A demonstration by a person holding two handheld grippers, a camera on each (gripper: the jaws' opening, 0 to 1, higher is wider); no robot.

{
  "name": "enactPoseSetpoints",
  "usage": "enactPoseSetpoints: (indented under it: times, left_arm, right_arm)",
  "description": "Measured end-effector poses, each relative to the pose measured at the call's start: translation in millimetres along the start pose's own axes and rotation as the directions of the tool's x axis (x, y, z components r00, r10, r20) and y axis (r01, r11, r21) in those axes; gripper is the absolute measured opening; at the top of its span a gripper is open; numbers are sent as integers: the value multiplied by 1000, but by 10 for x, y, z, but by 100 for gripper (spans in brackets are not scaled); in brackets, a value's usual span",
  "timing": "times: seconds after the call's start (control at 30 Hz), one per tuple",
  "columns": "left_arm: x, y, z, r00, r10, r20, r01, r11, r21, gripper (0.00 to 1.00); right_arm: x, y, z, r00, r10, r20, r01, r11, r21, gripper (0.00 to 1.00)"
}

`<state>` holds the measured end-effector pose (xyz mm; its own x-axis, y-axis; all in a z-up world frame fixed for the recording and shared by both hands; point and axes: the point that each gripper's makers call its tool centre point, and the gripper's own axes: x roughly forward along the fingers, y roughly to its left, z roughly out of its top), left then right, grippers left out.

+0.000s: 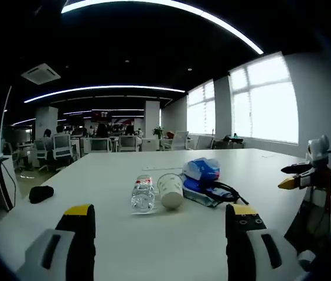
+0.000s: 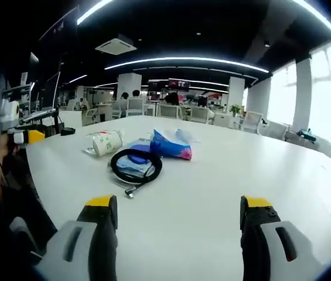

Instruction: Arrange the tabletop items into an orderly group along one side of the table until the central work area is clear of visible clutter.

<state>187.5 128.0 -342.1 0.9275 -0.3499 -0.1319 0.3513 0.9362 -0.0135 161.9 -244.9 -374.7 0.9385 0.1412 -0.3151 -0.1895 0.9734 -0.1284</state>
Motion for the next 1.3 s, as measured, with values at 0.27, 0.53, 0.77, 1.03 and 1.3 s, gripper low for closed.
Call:
enactPoseSetpoints:
  times: [0.27, 0.53, 0.77, 1.03, 1.3]
  left_arm:
    - [-34, 46, -14, 1000, 26, -8, -26, 1000, 5, 91]
    - [-23, 31, -28, 1000, 20, -15, -20, 1000, 15, 91]
    - [-18, 33, -39, 1000, 16, -22, -16, 1000, 24, 91]
    - [-22, 54, -46, 999, 23, -28, -22, 999, 29, 91]
    - [-32, 69, -38, 999, 30, -30, -29, 999, 30, 91]
  right_arm:
    - [4, -16, 2, 1000, 5, -2, -5, 1000, 12, 84]
    - [-4, -11, -10, 1000, 5, -12, -5, 1000, 0, 83]
    - [-2, 1, -4, 1000, 6, -16, -7, 1000, -9, 83]
    - [-2, 8, 4, 1000, 8, -19, -9, 1000, -15, 82]
    - [-18, -5, 15, 1000, 6, -15, -6, 1000, -11, 80]
